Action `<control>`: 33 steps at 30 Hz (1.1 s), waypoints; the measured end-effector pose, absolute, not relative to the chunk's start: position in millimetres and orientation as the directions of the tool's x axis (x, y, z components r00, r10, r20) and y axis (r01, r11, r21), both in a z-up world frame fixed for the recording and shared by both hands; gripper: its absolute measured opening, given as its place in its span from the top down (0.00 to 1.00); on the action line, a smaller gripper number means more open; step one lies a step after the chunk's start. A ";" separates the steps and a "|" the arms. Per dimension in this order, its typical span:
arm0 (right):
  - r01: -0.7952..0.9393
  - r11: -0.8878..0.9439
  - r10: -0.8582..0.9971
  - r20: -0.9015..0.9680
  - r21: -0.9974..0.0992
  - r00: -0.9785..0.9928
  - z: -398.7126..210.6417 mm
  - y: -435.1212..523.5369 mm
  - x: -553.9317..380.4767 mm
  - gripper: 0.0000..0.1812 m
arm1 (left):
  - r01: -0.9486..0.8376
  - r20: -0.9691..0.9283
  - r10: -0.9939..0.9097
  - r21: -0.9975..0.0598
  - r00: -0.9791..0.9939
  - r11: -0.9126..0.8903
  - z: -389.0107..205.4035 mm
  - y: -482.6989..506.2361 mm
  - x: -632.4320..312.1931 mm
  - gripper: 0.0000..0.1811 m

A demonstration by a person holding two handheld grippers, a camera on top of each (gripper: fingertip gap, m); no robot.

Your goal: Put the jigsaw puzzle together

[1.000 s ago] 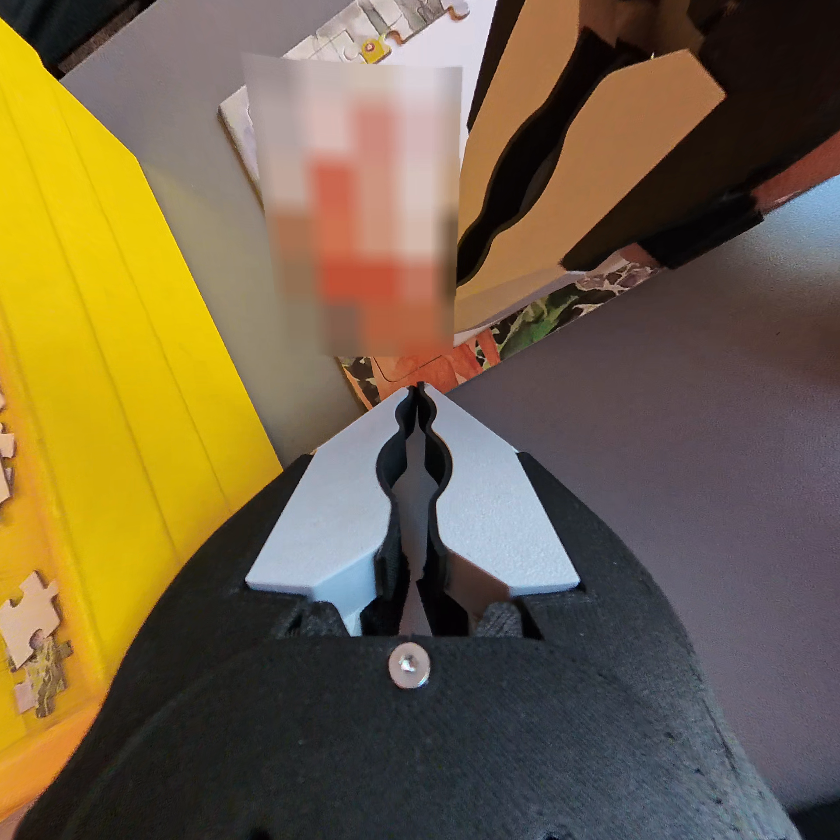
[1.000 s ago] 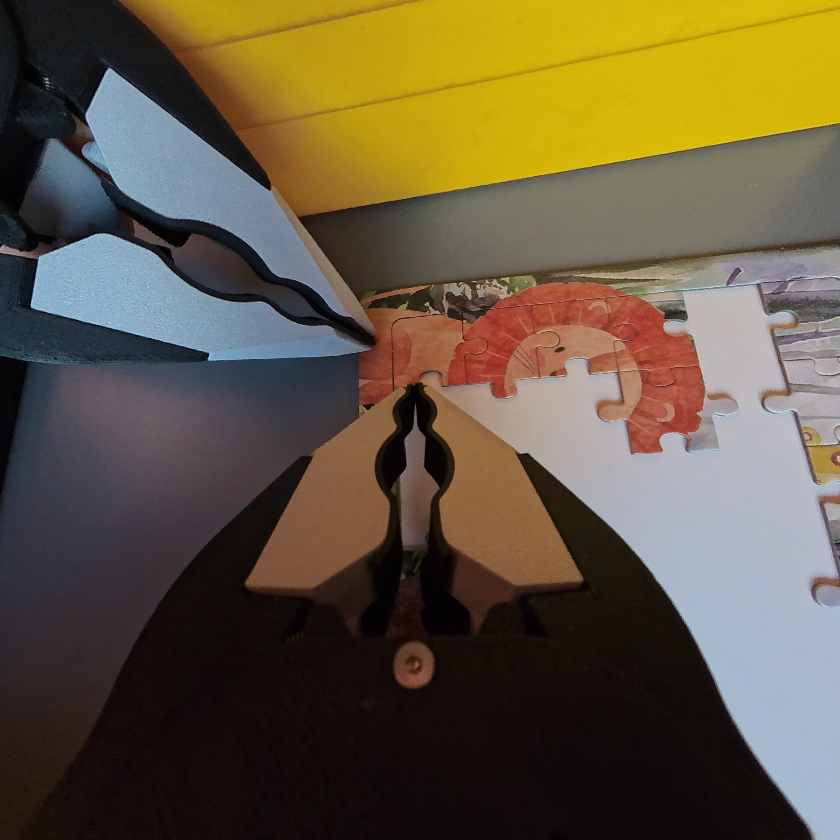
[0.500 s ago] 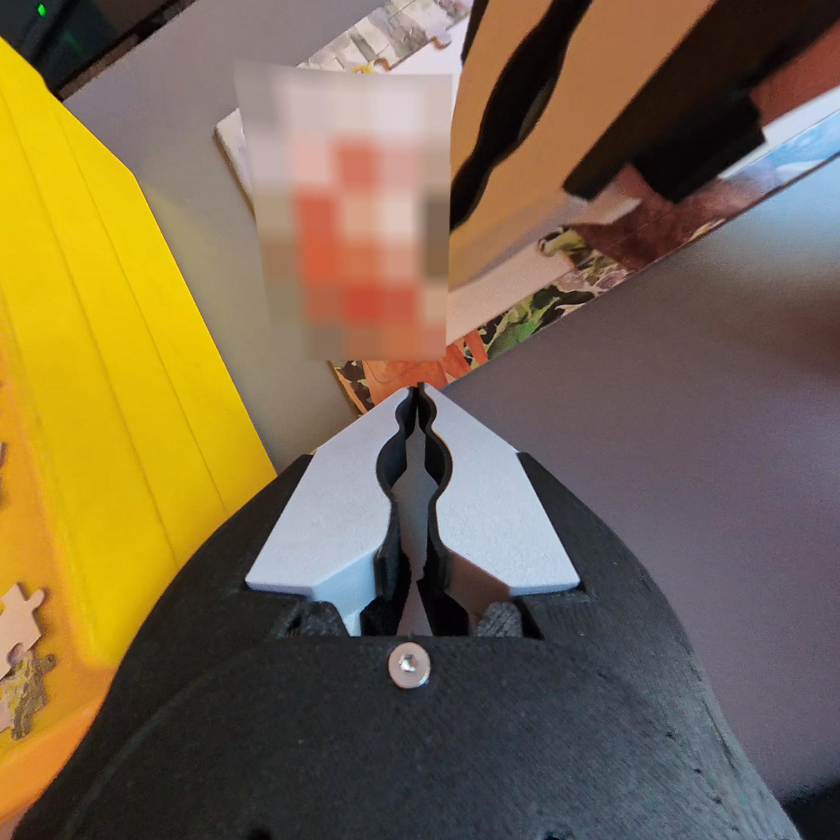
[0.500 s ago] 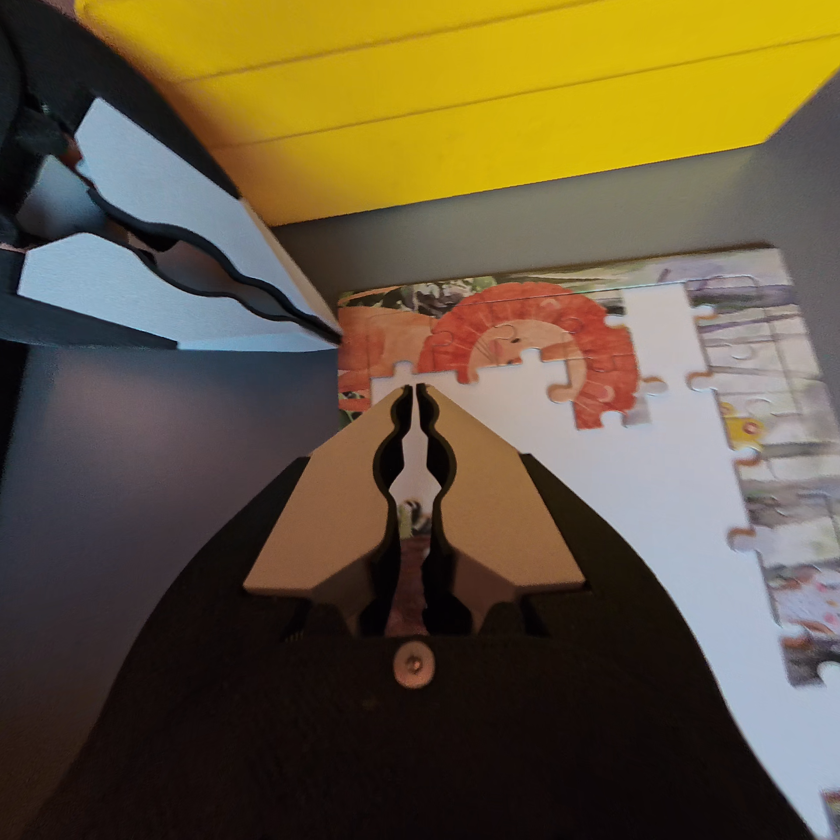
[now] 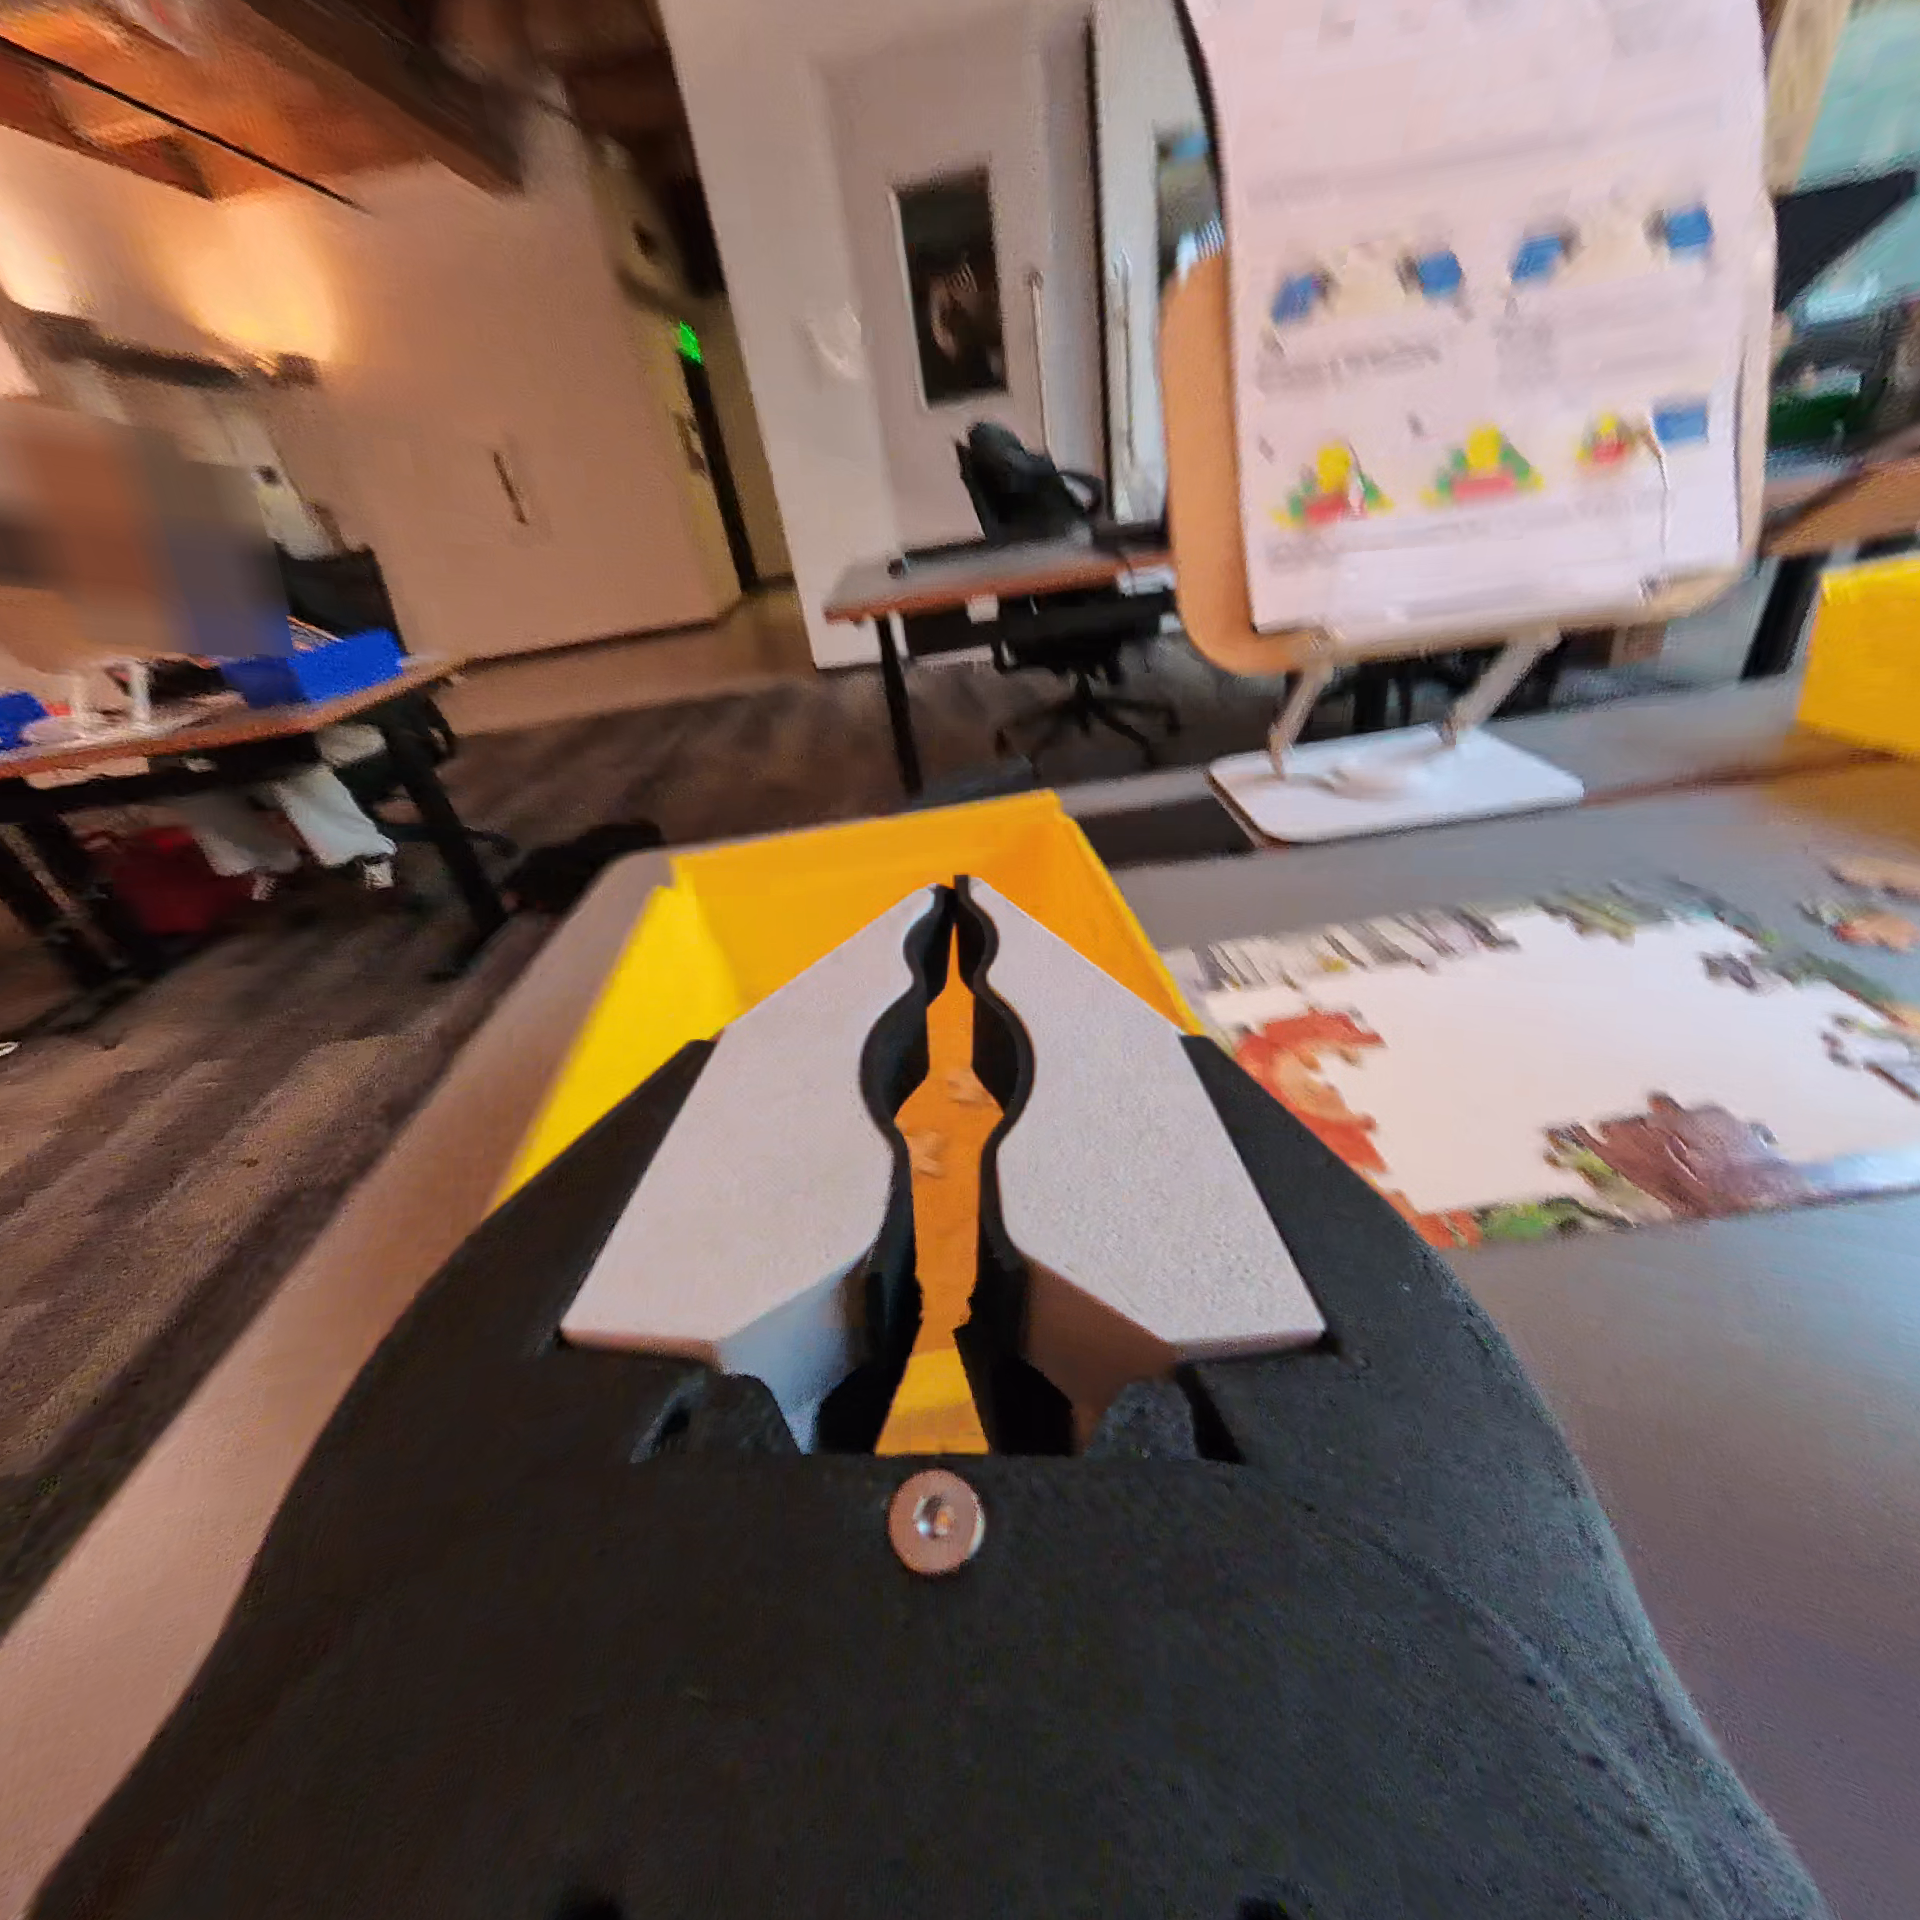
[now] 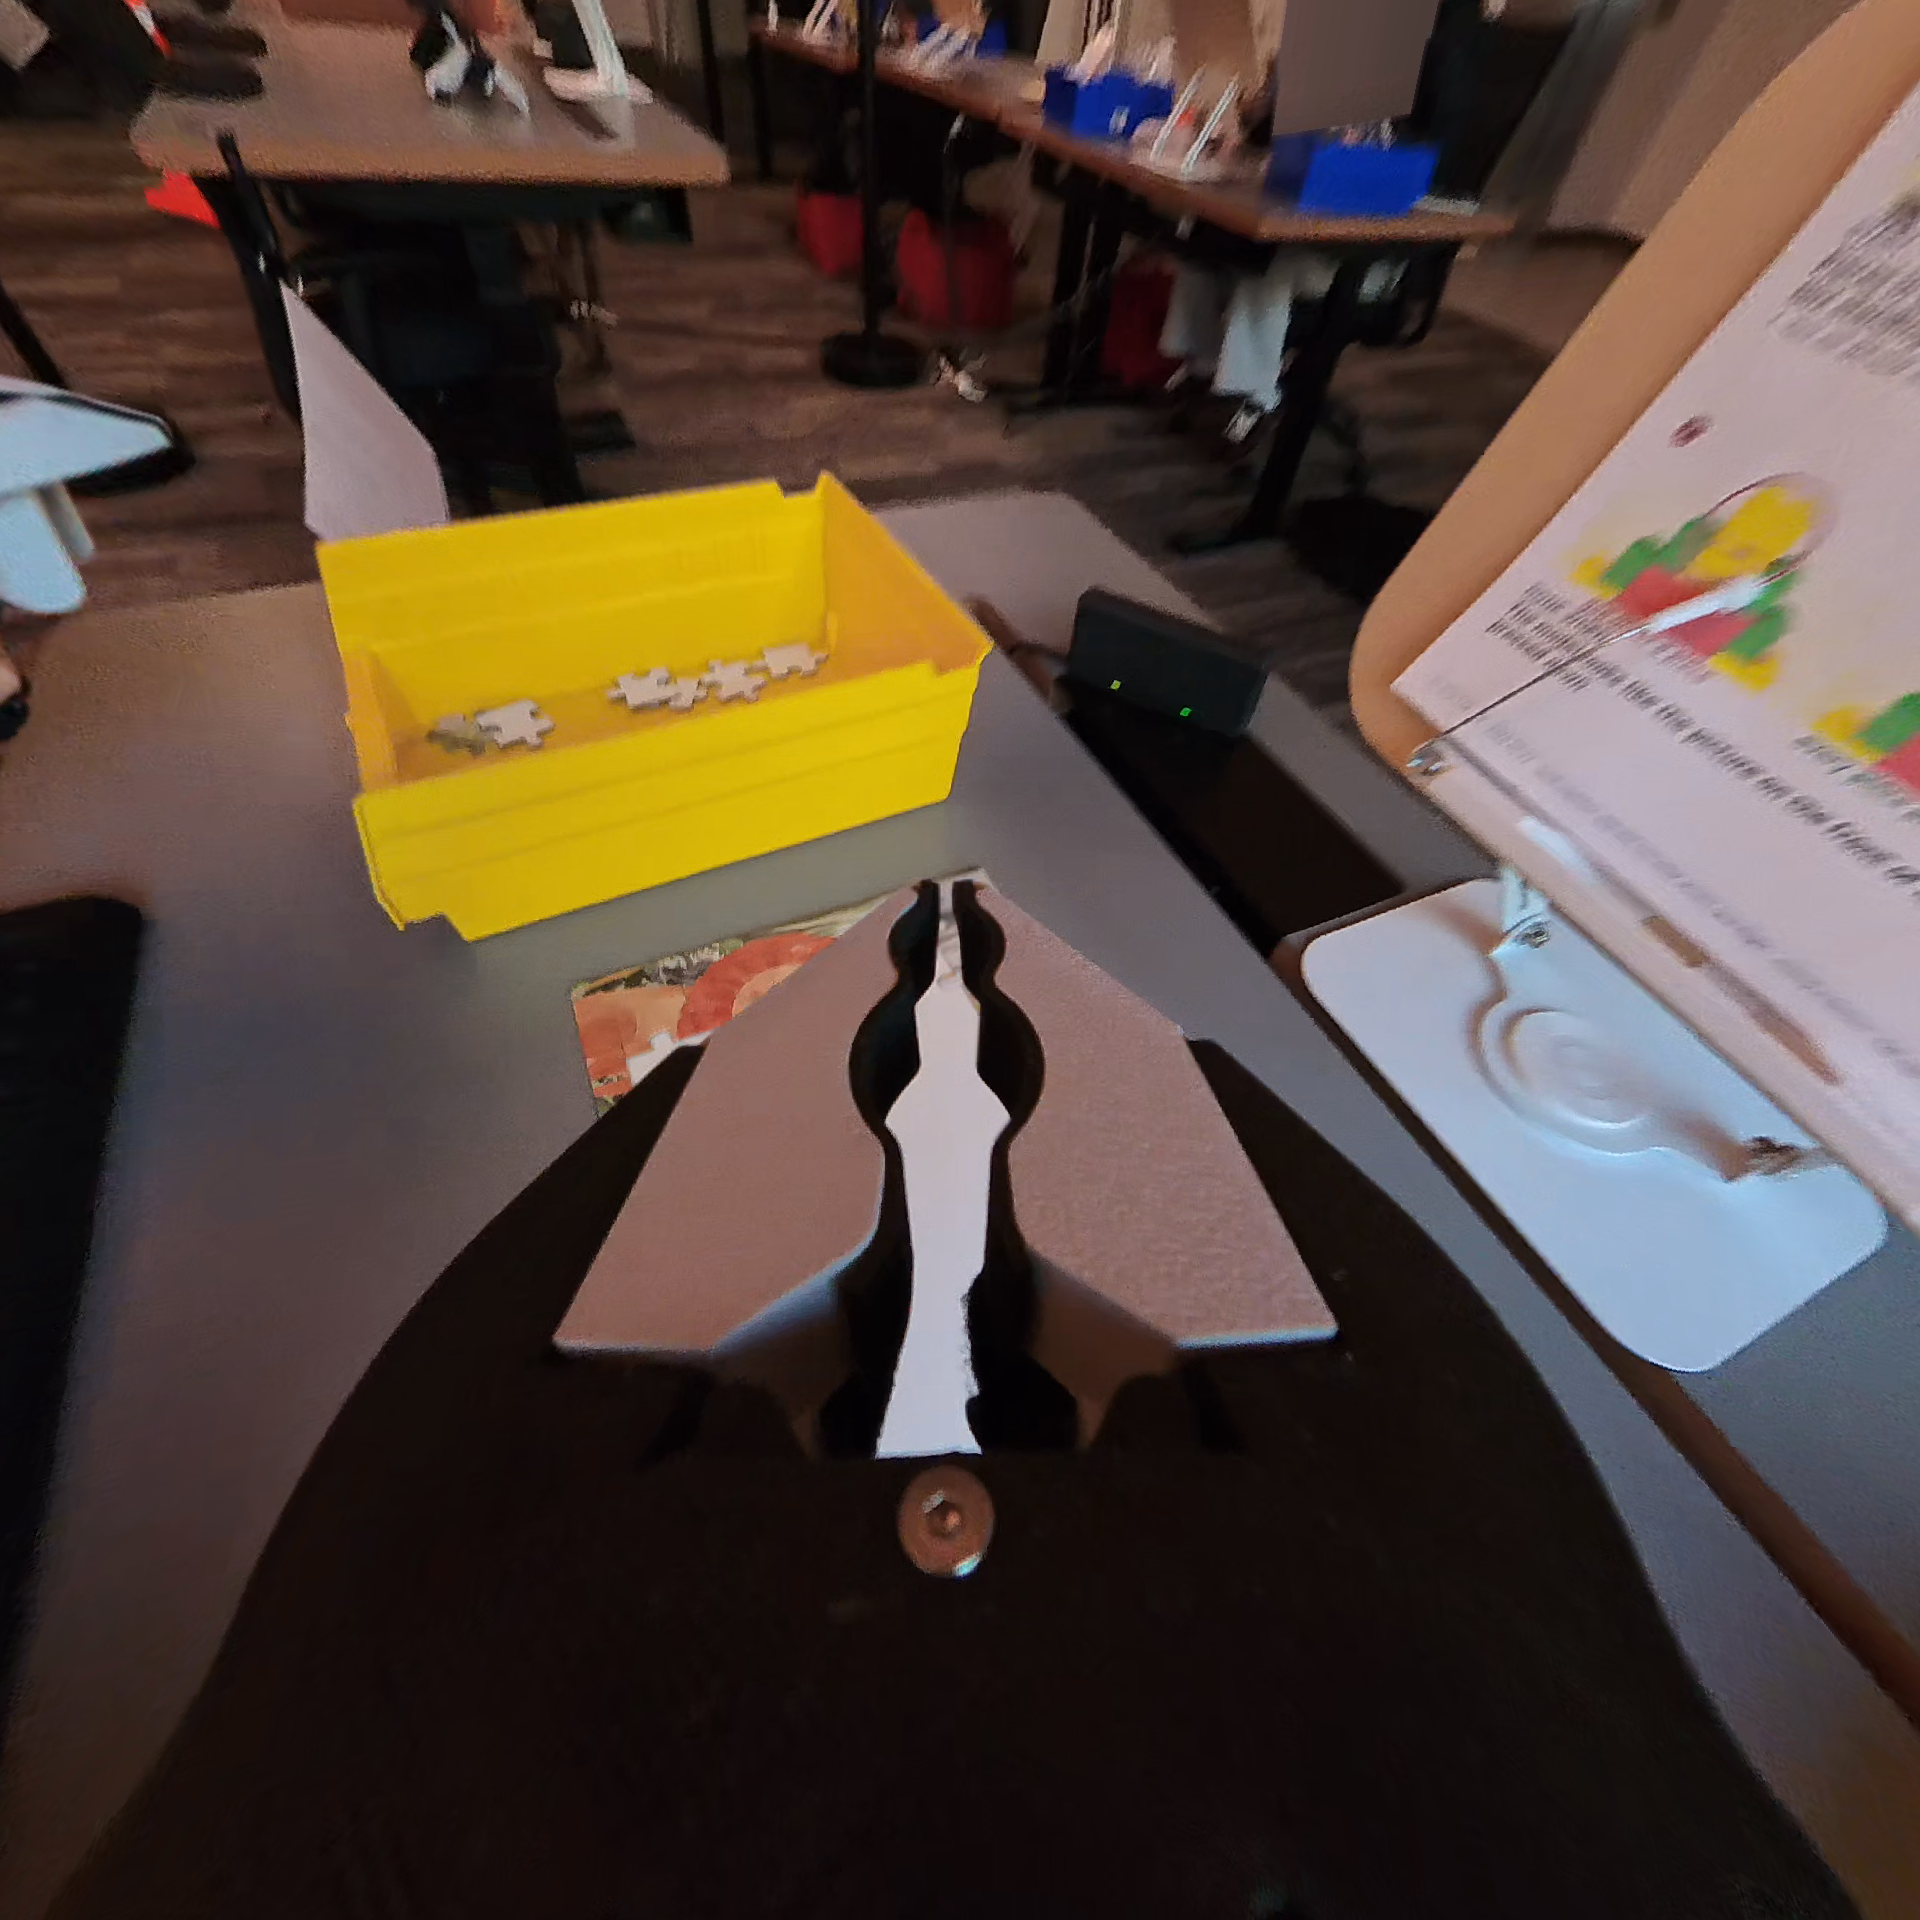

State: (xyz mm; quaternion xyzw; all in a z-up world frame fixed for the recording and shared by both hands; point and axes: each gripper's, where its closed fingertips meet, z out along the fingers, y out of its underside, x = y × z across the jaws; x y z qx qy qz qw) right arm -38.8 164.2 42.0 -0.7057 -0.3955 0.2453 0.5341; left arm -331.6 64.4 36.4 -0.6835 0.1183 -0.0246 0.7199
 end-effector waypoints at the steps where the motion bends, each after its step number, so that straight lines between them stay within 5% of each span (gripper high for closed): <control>1: 0.278 -0.105 0.815 0.078 -0.955 0.574 51.5 162.0 -33.2 0.98 | -0.103 -0.119 -0.199 -0.991 0.973 0.086 48.3 61.2 -349.2 1.00; 4: 0.245 -0.091 0.800 0.076 -0.965 0.595 68.1 158.5 -20.3 0.97 | -0.203 -0.176 -0.210 -0.972 0.962 -0.115 42.0 73.3 -386.1 1.00; 6: 0.245 -0.090 0.793 0.079 -0.965 0.603 69.6 158.8 -15.2 0.97 | -0.340 -0.263 -0.261 -0.886 0.929 -0.314 18.1 85.8 -396.6 0.90; 13: 0.289 -0.128 0.794 0.076 -0.949 0.603 57.2 160.6 -13.6 0.95 | -0.430 -0.085 -0.441 -0.445 0.893 -0.786 -75.5 117.9 -385.9 0.83; 21: 0.349 -0.129 0.812 0.103 -0.928 0.574 47.8 156.8 -19.8 0.94 | -0.319 -0.140 -0.319 0.026 0.937 -0.947 -141.3 123.5 -404.7 0.72; 33: 0.351 -0.110 0.835 0.105 -0.930 0.540 52.5 149.7 -28.7 0.94 | -0.192 -0.145 -0.204 0.090 0.968 -0.977 -164.4 124.2 -417.1 0.76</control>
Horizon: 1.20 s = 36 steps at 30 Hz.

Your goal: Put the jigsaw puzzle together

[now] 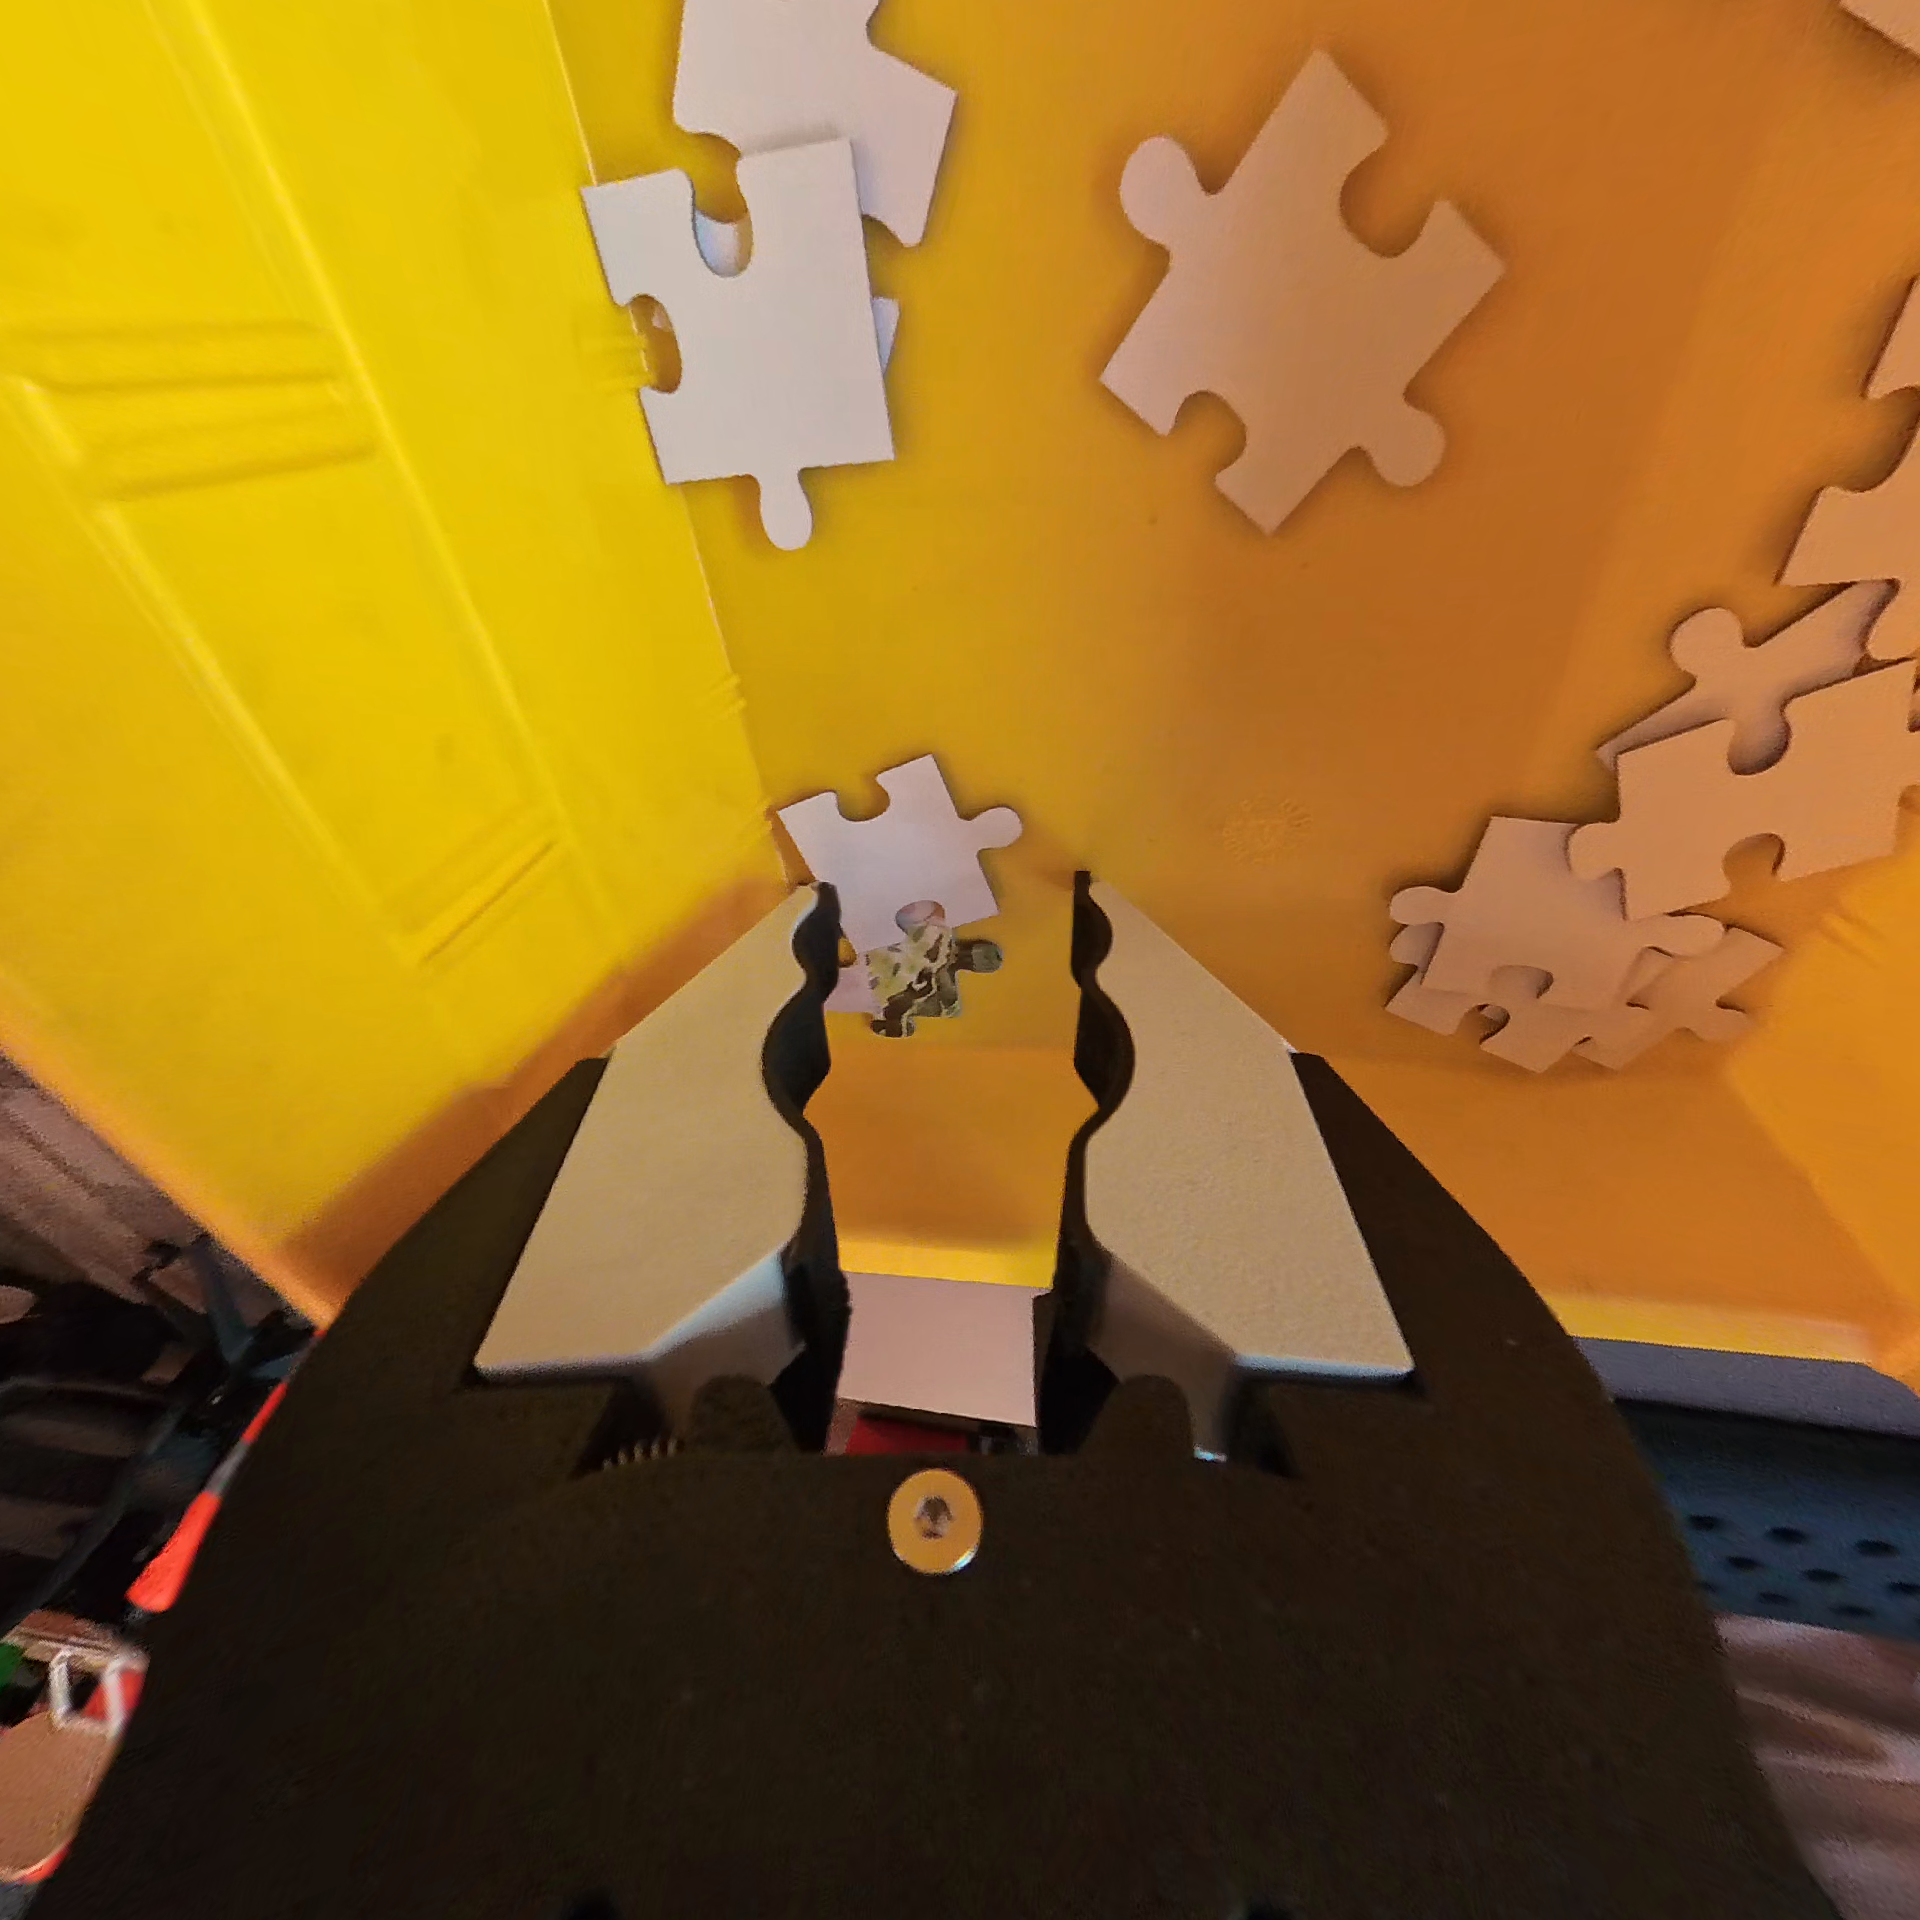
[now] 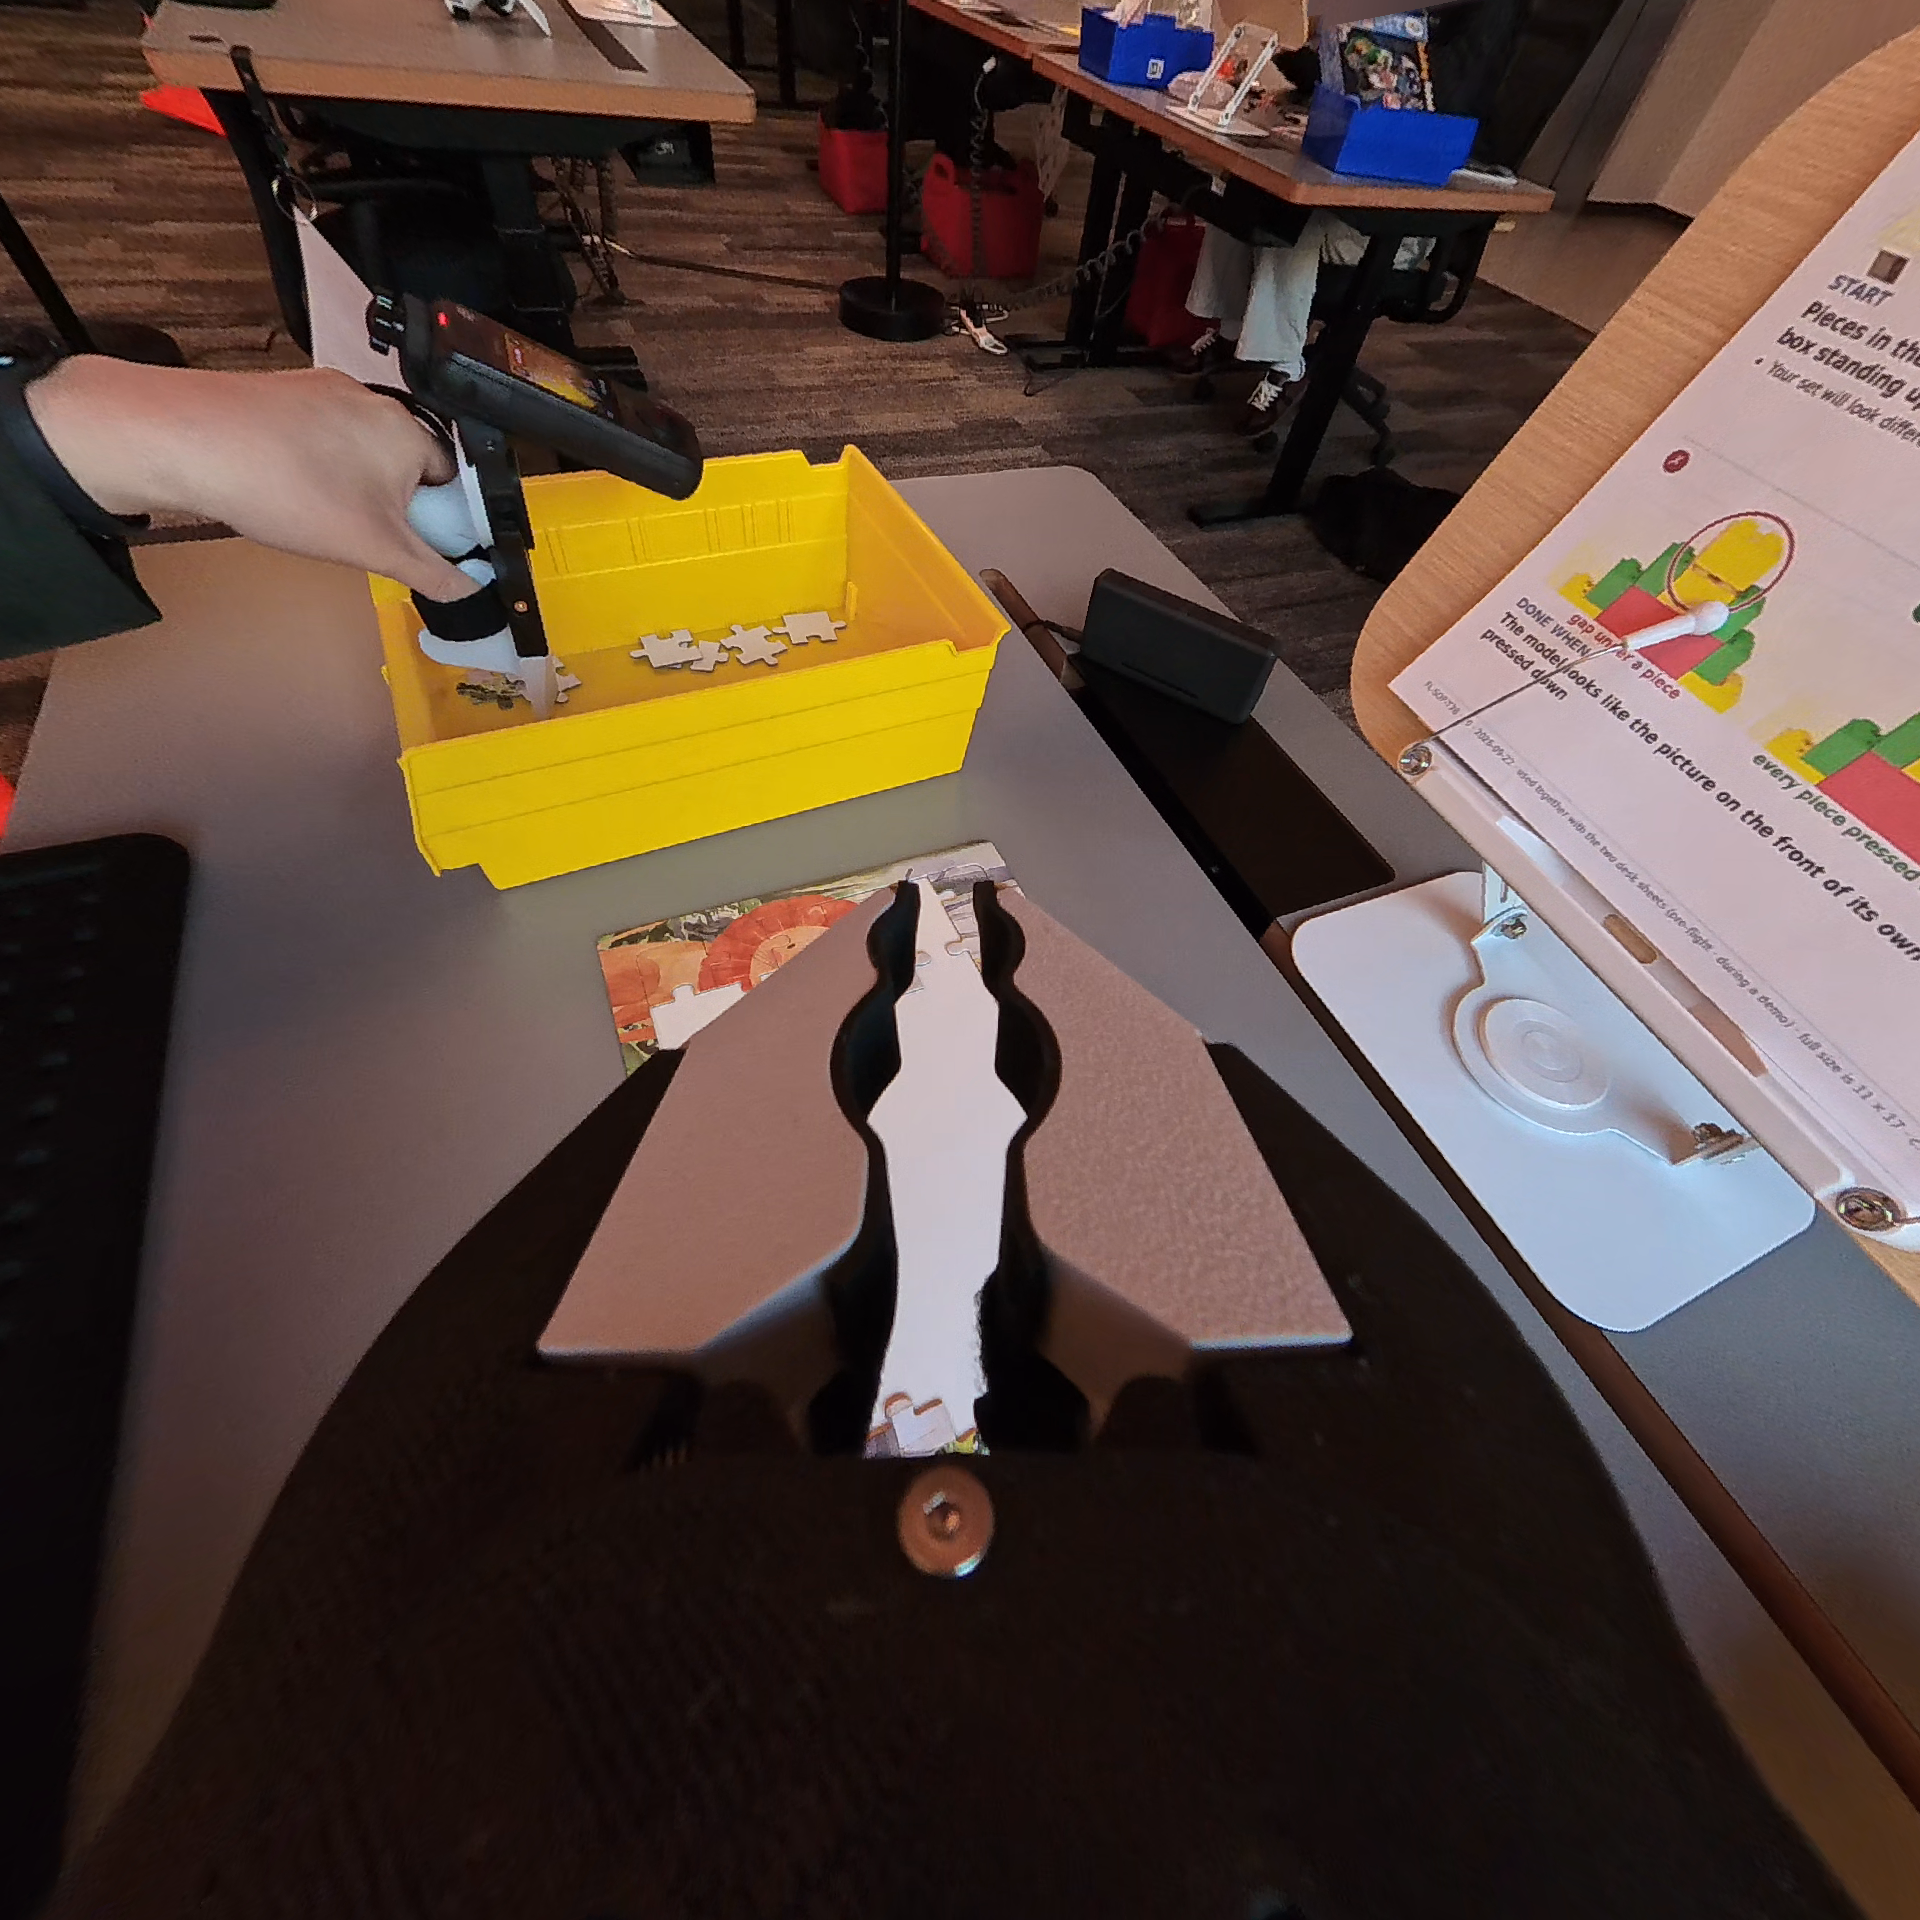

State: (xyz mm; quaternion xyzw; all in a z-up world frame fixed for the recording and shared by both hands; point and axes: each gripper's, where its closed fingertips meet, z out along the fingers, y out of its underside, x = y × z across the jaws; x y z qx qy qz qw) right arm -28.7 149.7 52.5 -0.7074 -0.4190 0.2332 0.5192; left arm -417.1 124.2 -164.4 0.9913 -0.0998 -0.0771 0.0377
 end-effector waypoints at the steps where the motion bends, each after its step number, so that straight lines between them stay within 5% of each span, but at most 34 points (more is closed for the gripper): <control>1: 0.349 -0.109 0.836 0.104 -0.931 0.539 53.0 149.4 -28.7 0.94 | -0.187 -0.122 -0.197 0.089 0.973 -0.978 -165.2 123.5 -414.5 0.79; 10: 0.361 -0.105 0.840 0.111 -0.927 0.531 52.2 147.3 -30.6 0.94 | -0.214 -0.140 -0.219 0.045 0.966 -0.976 -163.8 122.9 -419.1 1.00; 17: 0.382 -0.103 0.846 0.122 -0.918 0.520 49.0 146.0 -35.0 0.94 | -0.261 -0.184 -0.245 -0.064 0.952 -0.963 -134.0 132.5 -420.5 1.00; 22: 0.406 -0.099 0.862 0.125 -0.909 0.491 42.9 142.9 -45.4 0.94 | -0.301 -0.012 -0.306 -0.224 0.952 -0.927 -91.4 133.0 -385.7 1.00; 26: 0.471 -0.076 0.876 0.167 -0.879 0.452 31.5 139.3 -54.8 0.94 | -0.337 -0.114 -0.319 -0.215 0.941 -0.917 -98.3 134.6 -396.6 1.00; 28: 0.489 -0.066 0.879 0.181 -0.870 0.441 29.3 137.6 -57.0 0.94 | -0.353 -0.151 -0.329 -0.176 0.932 -0.919 -119.0 134.6 -400.6 0.94; 31: 0.484 -0.066 0.880 0.178 -0.872 0.440 30.3 136.6 -57.6 0.94 | -0.342 -0.176 -0.322 -0.096 0.930 -0.935 -145.9 131.1 -407.8 0.69; 36: 0.476 -0.075 0.881 0.165 -0.876 0.442 30.3 137.4 -56.5 0.94 | -0.290 -0.210 -0.273 -0.056 0.939 -0.955 -161.7 132.1 -416.5 0.70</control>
